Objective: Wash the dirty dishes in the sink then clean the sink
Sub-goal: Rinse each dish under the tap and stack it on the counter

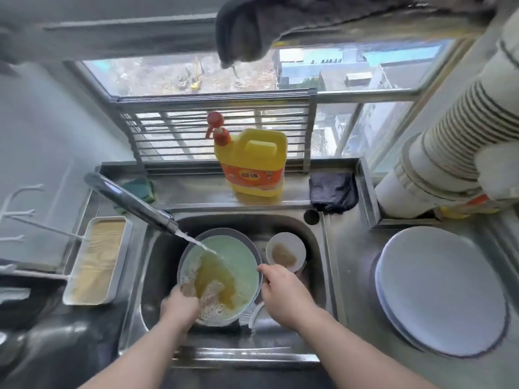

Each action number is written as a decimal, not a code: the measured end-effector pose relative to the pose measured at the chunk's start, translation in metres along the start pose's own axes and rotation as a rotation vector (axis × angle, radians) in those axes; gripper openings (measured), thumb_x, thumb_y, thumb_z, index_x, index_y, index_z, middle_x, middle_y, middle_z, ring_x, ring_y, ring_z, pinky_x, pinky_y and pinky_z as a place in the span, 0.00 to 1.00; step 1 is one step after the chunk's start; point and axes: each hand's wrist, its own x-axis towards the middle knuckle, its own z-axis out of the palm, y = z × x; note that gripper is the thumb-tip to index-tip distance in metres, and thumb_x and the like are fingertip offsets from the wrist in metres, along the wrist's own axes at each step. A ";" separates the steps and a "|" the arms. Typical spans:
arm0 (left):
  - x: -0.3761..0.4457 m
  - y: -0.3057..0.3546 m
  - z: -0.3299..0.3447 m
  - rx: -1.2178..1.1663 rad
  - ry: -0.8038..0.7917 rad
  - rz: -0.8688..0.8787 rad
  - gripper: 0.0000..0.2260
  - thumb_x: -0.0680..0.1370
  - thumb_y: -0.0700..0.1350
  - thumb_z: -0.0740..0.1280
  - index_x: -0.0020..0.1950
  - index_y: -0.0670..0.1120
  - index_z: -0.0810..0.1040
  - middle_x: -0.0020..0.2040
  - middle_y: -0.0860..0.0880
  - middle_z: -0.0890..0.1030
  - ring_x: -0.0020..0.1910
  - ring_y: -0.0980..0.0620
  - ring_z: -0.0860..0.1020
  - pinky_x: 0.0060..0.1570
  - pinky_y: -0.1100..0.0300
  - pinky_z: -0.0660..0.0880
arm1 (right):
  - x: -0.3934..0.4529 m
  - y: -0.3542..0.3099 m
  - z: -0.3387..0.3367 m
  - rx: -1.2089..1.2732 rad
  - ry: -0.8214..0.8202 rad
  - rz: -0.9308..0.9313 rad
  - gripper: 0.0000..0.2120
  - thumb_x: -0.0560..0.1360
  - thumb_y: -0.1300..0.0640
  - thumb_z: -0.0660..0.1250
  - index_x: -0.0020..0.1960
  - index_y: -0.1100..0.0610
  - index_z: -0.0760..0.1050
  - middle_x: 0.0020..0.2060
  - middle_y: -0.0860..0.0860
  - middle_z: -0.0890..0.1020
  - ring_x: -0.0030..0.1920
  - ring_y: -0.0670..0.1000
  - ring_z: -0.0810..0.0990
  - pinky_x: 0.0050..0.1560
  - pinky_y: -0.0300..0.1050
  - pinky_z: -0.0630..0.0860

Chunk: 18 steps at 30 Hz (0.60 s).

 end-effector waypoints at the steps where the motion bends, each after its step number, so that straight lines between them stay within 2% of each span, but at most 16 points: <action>1: 0.011 -0.006 -0.002 -0.057 -0.049 -0.072 0.32 0.77 0.39 0.69 0.81 0.47 0.66 0.69 0.39 0.77 0.61 0.39 0.76 0.65 0.47 0.75 | 0.015 -0.005 0.012 -0.034 -0.053 0.028 0.22 0.84 0.58 0.55 0.78 0.53 0.67 0.68 0.52 0.75 0.70 0.55 0.74 0.70 0.49 0.71; 3: 0.025 -0.014 -0.001 -0.220 -0.193 -0.227 0.35 0.79 0.38 0.68 0.84 0.49 0.58 0.75 0.41 0.73 0.70 0.36 0.72 0.72 0.41 0.69 | 0.039 -0.012 0.032 -0.087 -0.102 0.104 0.24 0.83 0.61 0.54 0.79 0.55 0.63 0.69 0.55 0.72 0.70 0.59 0.74 0.70 0.52 0.71; 5: 0.034 -0.019 0.004 -0.325 -0.300 -0.298 0.27 0.80 0.37 0.66 0.78 0.49 0.68 0.69 0.43 0.80 0.66 0.38 0.77 0.68 0.42 0.72 | 0.060 -0.016 0.045 -0.120 -0.106 0.197 0.29 0.82 0.61 0.55 0.82 0.57 0.56 0.73 0.57 0.68 0.71 0.61 0.73 0.69 0.53 0.71; 6: 0.035 -0.020 0.007 -0.350 -0.318 -0.306 0.22 0.79 0.37 0.65 0.73 0.50 0.73 0.62 0.44 0.84 0.60 0.40 0.80 0.61 0.46 0.76 | 0.067 -0.015 0.048 -0.136 -0.111 0.241 0.30 0.82 0.61 0.56 0.83 0.58 0.53 0.75 0.58 0.67 0.72 0.62 0.73 0.68 0.52 0.71; 7: 0.038 -0.021 0.009 -0.371 -0.317 -0.301 0.20 0.78 0.39 0.65 0.69 0.51 0.77 0.56 0.46 0.87 0.55 0.42 0.83 0.53 0.51 0.77 | 0.078 -0.016 0.052 -0.142 -0.116 0.282 0.30 0.82 0.59 0.57 0.83 0.58 0.53 0.75 0.59 0.68 0.71 0.62 0.74 0.67 0.51 0.72; 8: 0.040 -0.022 0.012 -0.381 -0.301 -0.289 0.20 0.75 0.42 0.66 0.66 0.51 0.78 0.53 0.46 0.88 0.53 0.42 0.84 0.51 0.54 0.78 | 0.086 -0.017 0.054 -0.126 -0.108 0.325 0.29 0.82 0.58 0.59 0.81 0.57 0.57 0.73 0.60 0.71 0.69 0.62 0.76 0.65 0.51 0.74; 10: 0.044 -0.025 0.014 -0.353 -0.239 -0.260 0.24 0.69 0.46 0.66 0.66 0.52 0.77 0.55 0.46 0.86 0.54 0.41 0.84 0.58 0.50 0.81 | 0.101 -0.019 0.056 -0.100 -0.073 0.384 0.22 0.82 0.55 0.61 0.75 0.55 0.65 0.67 0.59 0.79 0.66 0.62 0.79 0.62 0.53 0.77; 12: 0.048 -0.027 0.013 -0.359 -0.218 -0.261 0.22 0.75 0.43 0.63 0.69 0.52 0.76 0.57 0.45 0.85 0.56 0.40 0.83 0.61 0.46 0.81 | 0.108 -0.024 0.056 -0.153 -0.049 0.407 0.18 0.83 0.50 0.63 0.71 0.53 0.69 0.64 0.57 0.81 0.65 0.62 0.80 0.59 0.52 0.77; 13: 0.047 -0.027 0.013 -0.379 -0.224 -0.268 0.21 0.78 0.40 0.62 0.70 0.52 0.76 0.58 0.44 0.85 0.55 0.40 0.83 0.59 0.48 0.82 | 0.108 -0.025 0.056 -0.194 -0.040 0.404 0.16 0.83 0.49 0.62 0.69 0.52 0.70 0.63 0.56 0.82 0.64 0.61 0.81 0.57 0.53 0.77; 16: 0.041 -0.023 0.005 -0.466 -0.261 -0.301 0.21 0.82 0.36 0.63 0.72 0.52 0.76 0.59 0.45 0.86 0.47 0.45 0.84 0.41 0.58 0.81 | 0.102 -0.029 0.050 -0.214 -0.007 0.325 0.08 0.83 0.56 0.57 0.59 0.51 0.72 0.60 0.57 0.82 0.60 0.62 0.81 0.55 0.53 0.79; 18: 0.035 -0.019 0.001 -0.505 -0.286 -0.318 0.18 0.83 0.37 0.65 0.71 0.51 0.75 0.52 0.47 0.88 0.40 0.49 0.85 0.32 0.60 0.80 | 0.094 -0.034 0.041 -0.142 -0.013 0.270 0.03 0.81 0.54 0.57 0.52 0.52 0.69 0.58 0.58 0.82 0.57 0.63 0.80 0.52 0.51 0.76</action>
